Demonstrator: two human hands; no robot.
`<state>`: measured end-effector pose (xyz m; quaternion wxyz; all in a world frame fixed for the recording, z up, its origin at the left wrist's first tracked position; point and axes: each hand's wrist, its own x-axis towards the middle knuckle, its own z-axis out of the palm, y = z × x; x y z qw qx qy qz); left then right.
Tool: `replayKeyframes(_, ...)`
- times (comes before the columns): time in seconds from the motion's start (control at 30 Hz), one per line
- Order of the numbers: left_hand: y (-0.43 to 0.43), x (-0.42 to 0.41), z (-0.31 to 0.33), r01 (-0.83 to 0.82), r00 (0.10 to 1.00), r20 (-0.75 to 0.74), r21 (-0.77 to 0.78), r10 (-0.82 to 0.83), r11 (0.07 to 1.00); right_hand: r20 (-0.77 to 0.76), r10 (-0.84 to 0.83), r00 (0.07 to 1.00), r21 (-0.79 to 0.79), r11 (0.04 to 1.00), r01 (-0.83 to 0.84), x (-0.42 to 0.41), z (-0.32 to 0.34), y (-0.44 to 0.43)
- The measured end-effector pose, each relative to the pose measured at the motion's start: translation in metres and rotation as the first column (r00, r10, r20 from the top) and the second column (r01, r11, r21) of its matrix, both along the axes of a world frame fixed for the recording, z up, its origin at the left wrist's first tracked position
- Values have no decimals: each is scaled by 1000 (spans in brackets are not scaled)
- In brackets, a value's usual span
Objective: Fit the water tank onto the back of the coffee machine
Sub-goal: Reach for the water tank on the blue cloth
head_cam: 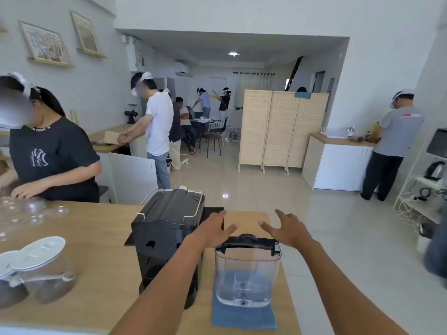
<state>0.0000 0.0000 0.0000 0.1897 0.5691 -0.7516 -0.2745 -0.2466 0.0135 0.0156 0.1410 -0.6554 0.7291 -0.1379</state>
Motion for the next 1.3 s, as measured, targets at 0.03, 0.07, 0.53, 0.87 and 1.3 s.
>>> replayKeyframes(0.03, 0, -4, -6, -20, 1000, -20, 5, 21, 1000, 9, -3, 1000, 17, 1000, 3, -1, -7, 0)
replayKeyframes(0.07, 0, -6, -10, -57, 998, -9, 26, 57, 998, 2, -4, 1000, 26, 1000, 4, -2, -12, 0)
replayKeyframes(0.53, 2, -10, -73, -235, 844, -360, 420, 399, 877, 344, -91, 934, 109, 992, 57, -5, -65, 5)
replayKeyframes(0.87, 10, -15, -66, -250, 778, -526, 244, 344, 937, 643, -12, 766, 10, 1000, 7, -2, -78, 11)
replayKeyframes(1.3, 20, -37, -61, -398, 667, -635, 137, 388, 907, 755, 33, 654, -119, 989, 88, 10, -75, 11)
